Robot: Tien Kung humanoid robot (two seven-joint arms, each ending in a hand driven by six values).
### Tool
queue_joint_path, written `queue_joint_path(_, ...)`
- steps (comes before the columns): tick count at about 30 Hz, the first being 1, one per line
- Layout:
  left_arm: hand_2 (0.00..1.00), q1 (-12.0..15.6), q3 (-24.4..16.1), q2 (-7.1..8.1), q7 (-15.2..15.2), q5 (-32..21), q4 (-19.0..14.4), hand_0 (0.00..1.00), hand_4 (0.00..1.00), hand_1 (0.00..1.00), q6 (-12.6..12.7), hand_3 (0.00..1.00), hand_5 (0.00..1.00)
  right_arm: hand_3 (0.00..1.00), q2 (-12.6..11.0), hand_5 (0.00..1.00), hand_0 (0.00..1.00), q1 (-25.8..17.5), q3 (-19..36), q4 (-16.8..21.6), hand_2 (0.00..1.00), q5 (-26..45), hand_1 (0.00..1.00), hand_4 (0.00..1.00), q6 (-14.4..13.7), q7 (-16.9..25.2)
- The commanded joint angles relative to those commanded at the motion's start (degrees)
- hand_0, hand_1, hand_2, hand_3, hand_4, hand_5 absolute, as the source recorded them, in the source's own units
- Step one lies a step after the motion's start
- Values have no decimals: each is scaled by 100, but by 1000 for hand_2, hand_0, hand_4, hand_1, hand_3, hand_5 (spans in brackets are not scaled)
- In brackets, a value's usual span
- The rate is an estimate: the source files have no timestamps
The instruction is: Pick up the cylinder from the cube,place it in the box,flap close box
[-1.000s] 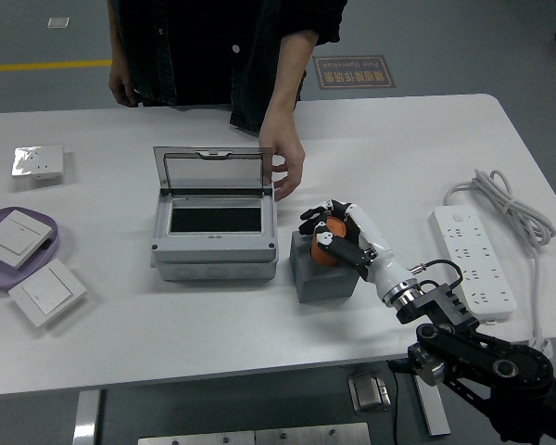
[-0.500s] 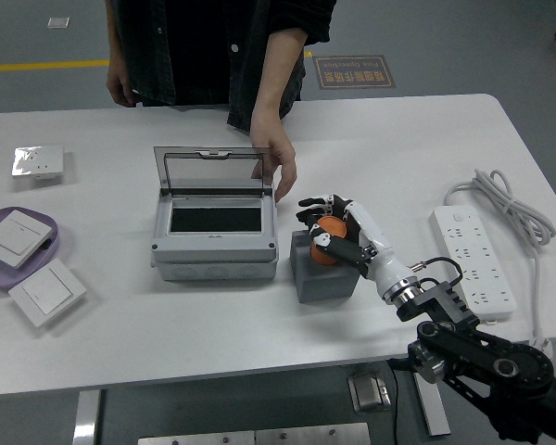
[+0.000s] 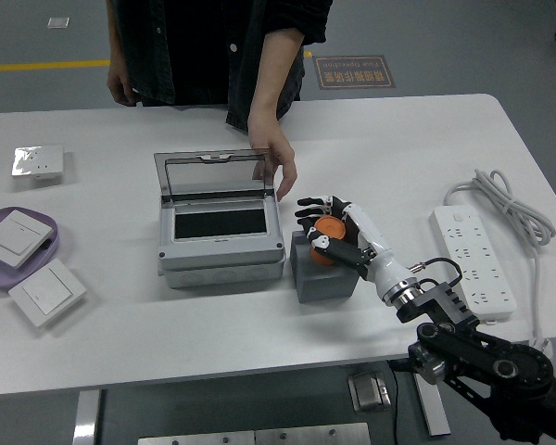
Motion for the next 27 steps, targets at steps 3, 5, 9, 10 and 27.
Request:
queue_joint_path(3, 606, 3, 1, -2, 1, 1, -1, 613, 729, 629, 0, 643, 201, 645, -4, 209, 673, 1, 3, -11, 616, -9, 611, 606, 22, 2)
queue_joint_path(5, 605, 3, -2, -4, 1, 5, -1, 613, 728, 630, 0, 641, 202, 642, -6, 227, 673, 4, 1, -19, 612, -14, 612, 656, 39, 1)
queue_joint_path(9, 605, 0, -9, -6, 0, 9, -2, 613, 728, 630, 0, 641, 202, 642, -12, 227, 673, 16, -37, -42, 612, -39, 612, 656, 54, -21)
queue_joint_path(10, 605, -2, -11, -6, -1, 7, -3, 613, 727, 629, -1, 640, 201, 628, -14, 292, 676, 20, -47, -47, 602, -47, 614, 777, 55, -32)
queue_joint_path(27, 605, -29, -22, 17, -7, 0, -5, 613, 724, 629, -2, 639, 200, 619, -37, 291, 693, 49, -103, -81, 609, -182, 622, 802, 13, -108)
